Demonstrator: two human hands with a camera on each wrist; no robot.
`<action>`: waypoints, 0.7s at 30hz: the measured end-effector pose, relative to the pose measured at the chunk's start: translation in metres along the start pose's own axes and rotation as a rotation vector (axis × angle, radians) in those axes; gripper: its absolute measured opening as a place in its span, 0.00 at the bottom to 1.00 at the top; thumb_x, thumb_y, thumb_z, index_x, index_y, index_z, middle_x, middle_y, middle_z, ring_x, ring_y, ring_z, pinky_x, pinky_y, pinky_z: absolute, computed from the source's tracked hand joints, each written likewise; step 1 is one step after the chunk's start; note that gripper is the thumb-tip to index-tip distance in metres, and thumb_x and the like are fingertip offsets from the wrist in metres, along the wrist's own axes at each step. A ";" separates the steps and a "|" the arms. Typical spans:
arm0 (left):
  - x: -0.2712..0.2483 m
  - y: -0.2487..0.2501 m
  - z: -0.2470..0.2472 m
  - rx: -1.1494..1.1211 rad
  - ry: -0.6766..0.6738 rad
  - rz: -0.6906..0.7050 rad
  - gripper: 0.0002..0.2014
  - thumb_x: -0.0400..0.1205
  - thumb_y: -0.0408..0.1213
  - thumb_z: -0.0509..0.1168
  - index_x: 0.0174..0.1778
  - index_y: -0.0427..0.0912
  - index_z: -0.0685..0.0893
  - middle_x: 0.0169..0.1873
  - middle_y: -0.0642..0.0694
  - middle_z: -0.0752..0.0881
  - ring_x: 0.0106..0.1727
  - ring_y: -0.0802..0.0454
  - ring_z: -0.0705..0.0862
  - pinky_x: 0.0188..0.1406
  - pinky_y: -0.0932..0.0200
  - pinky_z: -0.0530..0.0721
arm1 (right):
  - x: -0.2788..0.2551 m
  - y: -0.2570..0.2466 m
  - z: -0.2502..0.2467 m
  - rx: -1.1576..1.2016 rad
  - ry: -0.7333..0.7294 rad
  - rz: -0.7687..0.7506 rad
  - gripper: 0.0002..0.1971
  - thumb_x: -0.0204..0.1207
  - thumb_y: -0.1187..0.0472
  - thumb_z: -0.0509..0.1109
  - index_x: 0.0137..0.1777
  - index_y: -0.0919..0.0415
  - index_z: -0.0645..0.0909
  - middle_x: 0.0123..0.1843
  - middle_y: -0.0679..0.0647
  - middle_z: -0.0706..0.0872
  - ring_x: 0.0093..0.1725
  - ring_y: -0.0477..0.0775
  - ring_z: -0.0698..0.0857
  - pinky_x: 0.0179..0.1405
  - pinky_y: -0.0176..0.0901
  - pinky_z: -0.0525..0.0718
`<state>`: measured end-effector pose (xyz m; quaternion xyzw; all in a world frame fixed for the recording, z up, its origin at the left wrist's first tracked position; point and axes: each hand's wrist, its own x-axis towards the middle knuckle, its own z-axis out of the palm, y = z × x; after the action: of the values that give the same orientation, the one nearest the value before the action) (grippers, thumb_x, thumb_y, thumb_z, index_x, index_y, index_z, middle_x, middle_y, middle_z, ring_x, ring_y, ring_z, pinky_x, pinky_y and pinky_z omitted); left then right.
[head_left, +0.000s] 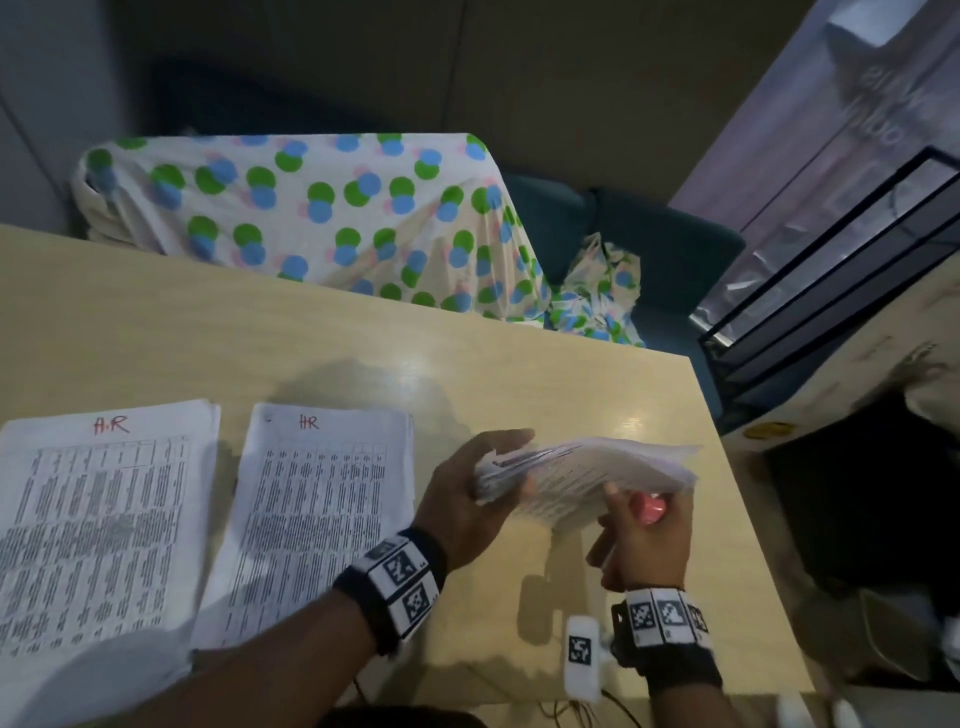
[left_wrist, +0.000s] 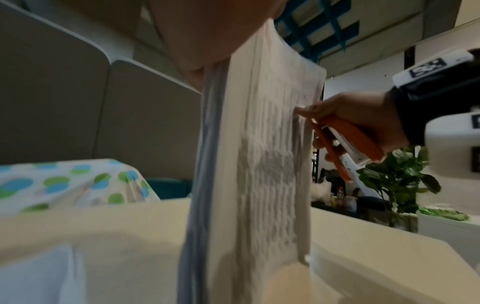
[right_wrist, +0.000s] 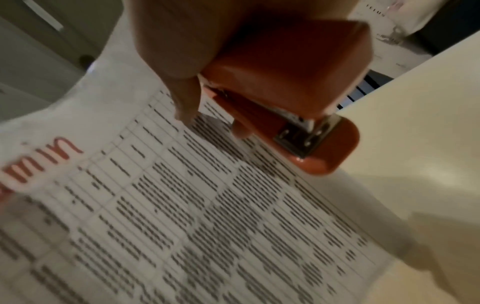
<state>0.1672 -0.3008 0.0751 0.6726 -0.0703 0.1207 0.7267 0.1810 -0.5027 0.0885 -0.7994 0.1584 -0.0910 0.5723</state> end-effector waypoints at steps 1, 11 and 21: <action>0.004 0.005 -0.002 0.014 0.003 0.014 0.15 0.77 0.47 0.68 0.58 0.50 0.84 0.52 0.55 0.89 0.52 0.57 0.87 0.48 0.58 0.86 | 0.002 -0.008 -0.004 0.044 0.008 -0.028 0.25 0.75 0.68 0.75 0.69 0.54 0.70 0.44 0.74 0.84 0.23 0.79 0.81 0.09 0.49 0.79; 0.017 0.007 -0.001 0.071 0.056 -0.008 0.08 0.80 0.43 0.65 0.52 0.59 0.84 0.41 0.67 0.88 0.45 0.61 0.88 0.40 0.56 0.89 | 0.014 -0.036 -0.012 -0.091 -0.004 -0.155 0.06 0.79 0.65 0.71 0.51 0.62 0.77 0.34 0.73 0.85 0.19 0.79 0.79 0.12 0.65 0.77; 0.016 0.001 -0.005 0.060 0.083 -0.063 0.12 0.77 0.52 0.66 0.56 0.62 0.81 0.43 0.62 0.88 0.46 0.63 0.88 0.41 0.63 0.88 | 0.006 -0.025 0.002 0.021 0.032 -0.023 0.09 0.81 0.65 0.70 0.48 0.71 0.75 0.32 0.82 0.80 0.14 0.72 0.77 0.12 0.59 0.75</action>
<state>0.1817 -0.2945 0.0802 0.6903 -0.0153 0.1276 0.7120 0.1910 -0.4959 0.1116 -0.7935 0.1572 -0.1119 0.5771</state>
